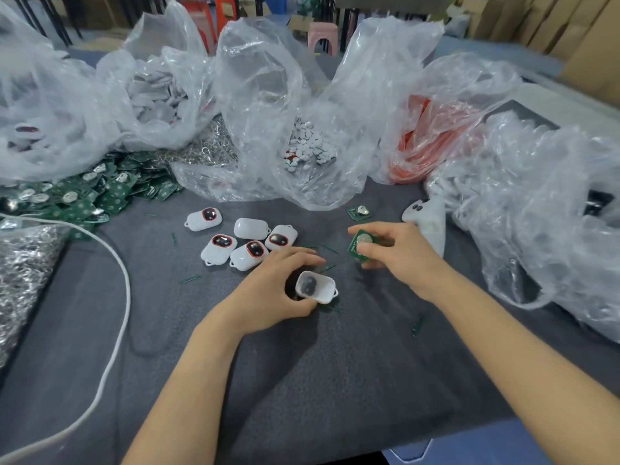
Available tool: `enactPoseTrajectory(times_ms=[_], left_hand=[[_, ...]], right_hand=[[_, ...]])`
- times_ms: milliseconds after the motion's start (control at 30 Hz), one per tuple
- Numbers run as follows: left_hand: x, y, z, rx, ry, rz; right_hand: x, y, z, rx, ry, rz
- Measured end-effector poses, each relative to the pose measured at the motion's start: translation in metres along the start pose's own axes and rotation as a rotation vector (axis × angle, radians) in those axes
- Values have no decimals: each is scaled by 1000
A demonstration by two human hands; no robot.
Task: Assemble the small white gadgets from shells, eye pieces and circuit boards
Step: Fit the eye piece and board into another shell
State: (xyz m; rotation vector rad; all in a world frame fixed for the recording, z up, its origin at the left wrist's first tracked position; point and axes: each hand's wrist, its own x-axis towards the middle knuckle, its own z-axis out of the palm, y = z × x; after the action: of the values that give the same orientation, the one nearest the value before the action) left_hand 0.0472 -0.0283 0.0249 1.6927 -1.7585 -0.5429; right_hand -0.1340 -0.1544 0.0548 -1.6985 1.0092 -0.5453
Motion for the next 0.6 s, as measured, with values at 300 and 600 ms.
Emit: enactPoseTrajectory(times_ms=[300, 600], left_hand=[[-4, 0, -1, -144, 43, -62], [2, 4, 11, -113, 161, -14]], right_hand=[[-6, 0, -2, 155, 32, 113], [-17, -5, 15, 194, -140, 74]])
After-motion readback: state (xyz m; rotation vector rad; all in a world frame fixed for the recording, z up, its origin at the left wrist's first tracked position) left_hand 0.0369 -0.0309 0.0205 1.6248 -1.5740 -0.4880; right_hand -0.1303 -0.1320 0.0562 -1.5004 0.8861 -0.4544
